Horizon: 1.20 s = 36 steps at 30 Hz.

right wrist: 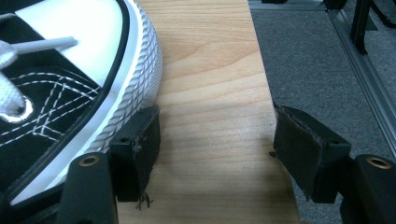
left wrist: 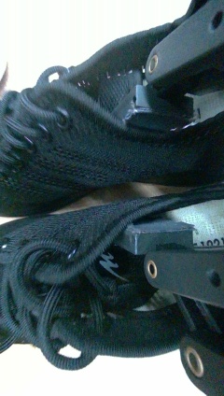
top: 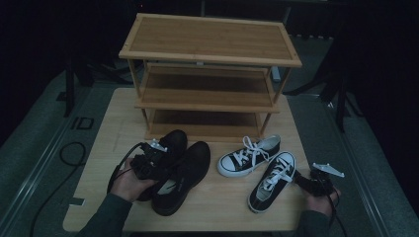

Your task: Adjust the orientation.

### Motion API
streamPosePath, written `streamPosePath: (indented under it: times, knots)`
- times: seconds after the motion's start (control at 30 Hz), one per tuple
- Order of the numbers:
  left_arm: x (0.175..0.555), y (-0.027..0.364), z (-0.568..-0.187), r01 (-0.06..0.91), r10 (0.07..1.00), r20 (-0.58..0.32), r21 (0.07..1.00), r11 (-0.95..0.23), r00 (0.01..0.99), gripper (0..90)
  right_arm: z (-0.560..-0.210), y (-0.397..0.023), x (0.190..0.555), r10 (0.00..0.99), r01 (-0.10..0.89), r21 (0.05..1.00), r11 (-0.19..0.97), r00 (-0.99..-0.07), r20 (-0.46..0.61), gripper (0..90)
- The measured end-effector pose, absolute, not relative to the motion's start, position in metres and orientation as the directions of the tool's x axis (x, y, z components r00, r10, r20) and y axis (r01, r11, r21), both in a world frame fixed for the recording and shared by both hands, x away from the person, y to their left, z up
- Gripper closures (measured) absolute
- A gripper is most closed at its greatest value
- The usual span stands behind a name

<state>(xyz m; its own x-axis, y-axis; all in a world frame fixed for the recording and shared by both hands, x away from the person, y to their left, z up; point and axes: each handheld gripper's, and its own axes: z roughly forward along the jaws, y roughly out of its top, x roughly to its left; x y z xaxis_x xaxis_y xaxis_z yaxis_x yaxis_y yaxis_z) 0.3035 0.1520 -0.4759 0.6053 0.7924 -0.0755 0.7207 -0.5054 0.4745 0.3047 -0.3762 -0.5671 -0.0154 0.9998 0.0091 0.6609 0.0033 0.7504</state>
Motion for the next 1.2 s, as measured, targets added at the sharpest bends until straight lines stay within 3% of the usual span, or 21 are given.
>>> streamPosePath:
  times: [0.13, 0.5, 1.2]
  knots:
    - [0.307, 0.1498, -0.4826, 0.735, 0.797, -0.094, 0.461, -0.496, 0.597, 54.5, -0.5671, -0.3762, 0.3047, 1.0, 0.661, 0.75, 0.004, -0.016, 0.009, 31.4]
    - [0.3071, 0.152, -0.4811, 0.741, 0.814, -0.066, 0.462, -0.487, 0.576, 83.2, -0.5671, -0.3762, 0.3048, 1.0, 0.661, 0.751, 0.003, -0.015, 0.009, 31.4]
    - [0.3072, 0.1554, -0.4799, 0.741, 0.826, -0.071, 0.49, -0.459, 0.559, 84.5, -0.5671, -0.3762, 0.3048, 1.0, 0.661, 0.75, 0.003, -0.015, 0.009, 31.4]
